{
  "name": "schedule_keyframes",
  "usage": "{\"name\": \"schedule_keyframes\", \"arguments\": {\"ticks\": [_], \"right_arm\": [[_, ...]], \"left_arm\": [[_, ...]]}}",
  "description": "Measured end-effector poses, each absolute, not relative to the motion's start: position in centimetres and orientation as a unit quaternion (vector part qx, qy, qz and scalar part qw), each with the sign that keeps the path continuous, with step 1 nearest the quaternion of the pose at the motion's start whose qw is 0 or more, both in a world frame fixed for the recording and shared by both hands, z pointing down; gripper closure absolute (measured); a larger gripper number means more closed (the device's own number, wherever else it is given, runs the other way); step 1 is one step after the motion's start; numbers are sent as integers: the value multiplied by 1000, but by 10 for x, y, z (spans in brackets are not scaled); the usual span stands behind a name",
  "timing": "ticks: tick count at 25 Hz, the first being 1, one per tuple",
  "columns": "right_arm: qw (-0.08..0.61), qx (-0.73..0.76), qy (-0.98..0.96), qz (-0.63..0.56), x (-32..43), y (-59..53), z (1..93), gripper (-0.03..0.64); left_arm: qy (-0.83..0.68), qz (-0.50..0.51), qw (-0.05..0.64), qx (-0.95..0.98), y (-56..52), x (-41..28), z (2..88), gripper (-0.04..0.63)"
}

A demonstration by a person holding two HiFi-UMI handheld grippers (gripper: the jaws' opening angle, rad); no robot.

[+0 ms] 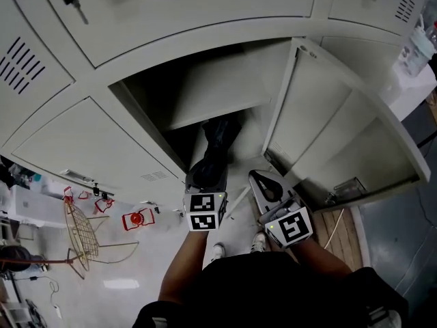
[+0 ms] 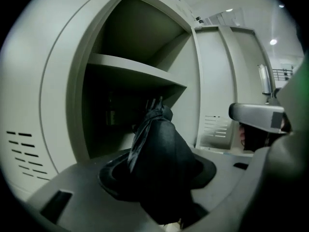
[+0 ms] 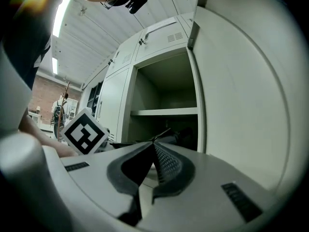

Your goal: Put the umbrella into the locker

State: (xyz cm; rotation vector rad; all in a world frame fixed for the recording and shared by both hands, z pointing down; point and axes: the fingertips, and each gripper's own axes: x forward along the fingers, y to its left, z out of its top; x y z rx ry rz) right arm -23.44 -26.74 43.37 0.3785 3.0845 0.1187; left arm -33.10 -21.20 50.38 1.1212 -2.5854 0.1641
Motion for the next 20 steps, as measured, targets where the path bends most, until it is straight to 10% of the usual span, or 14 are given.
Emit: {"name": "schedule_keyframes", "arguments": {"ticks": [20], "right_arm": [[7, 134, 991, 18, -231, -278, 441, 617]], "left_arm": [[-912, 141, 209, 324, -251, -417, 517, 374]]}}
